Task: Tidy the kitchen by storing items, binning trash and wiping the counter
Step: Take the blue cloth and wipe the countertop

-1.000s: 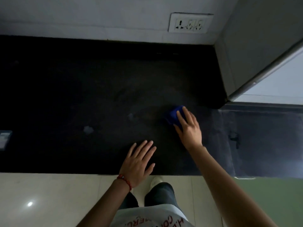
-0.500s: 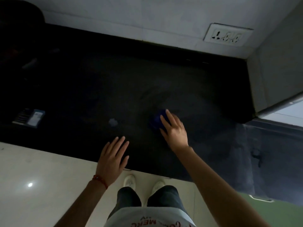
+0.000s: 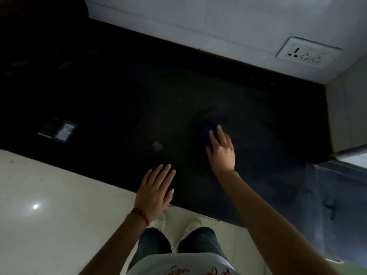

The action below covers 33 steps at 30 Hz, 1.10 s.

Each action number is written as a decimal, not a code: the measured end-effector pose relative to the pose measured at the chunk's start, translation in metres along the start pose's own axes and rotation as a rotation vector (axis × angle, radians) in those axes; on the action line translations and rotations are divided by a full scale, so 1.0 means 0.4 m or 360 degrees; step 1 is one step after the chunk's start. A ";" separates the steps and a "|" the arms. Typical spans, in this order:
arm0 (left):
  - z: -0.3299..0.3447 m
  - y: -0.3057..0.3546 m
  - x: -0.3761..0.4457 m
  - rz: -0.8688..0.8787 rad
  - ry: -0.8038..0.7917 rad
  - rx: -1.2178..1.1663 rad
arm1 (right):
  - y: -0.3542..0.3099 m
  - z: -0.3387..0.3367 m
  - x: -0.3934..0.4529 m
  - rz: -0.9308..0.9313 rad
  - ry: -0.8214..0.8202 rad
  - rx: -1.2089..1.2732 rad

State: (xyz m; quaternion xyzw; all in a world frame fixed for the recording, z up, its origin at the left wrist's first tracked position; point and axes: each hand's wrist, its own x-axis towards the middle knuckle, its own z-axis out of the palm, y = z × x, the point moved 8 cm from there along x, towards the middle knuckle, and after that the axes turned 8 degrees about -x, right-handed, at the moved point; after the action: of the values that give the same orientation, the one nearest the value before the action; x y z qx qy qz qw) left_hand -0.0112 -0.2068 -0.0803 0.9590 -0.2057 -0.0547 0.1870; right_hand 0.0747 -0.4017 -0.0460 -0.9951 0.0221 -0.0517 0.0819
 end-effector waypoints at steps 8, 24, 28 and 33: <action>-0.037 -0.101 -0.029 -0.0225 0.0047 -0.0130 | -0.192 0.023 -0.145 -0.0678 0.0079 0.0074; -0.113 -0.339 -0.072 -0.0673 0.0138 -0.0013 | -0.352 0.079 -0.023 -0.1047 0.0092 0.0077; -0.110 -0.341 -0.069 -0.0676 0.0127 -0.0031 | -0.314 0.083 0.151 -0.0245 -0.0088 0.0058; -0.106 -0.344 -0.068 -0.0676 0.0124 -0.0024 | -0.460 0.096 -0.002 -0.0805 0.0063 0.0116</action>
State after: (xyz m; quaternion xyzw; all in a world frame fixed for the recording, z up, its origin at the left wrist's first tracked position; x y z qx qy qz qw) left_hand 0.0230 -0.0650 -0.0928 0.9808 0.0089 -0.0574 0.1864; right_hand 0.0845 -0.2143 -0.0535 -0.9642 -0.2277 -0.0908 0.1017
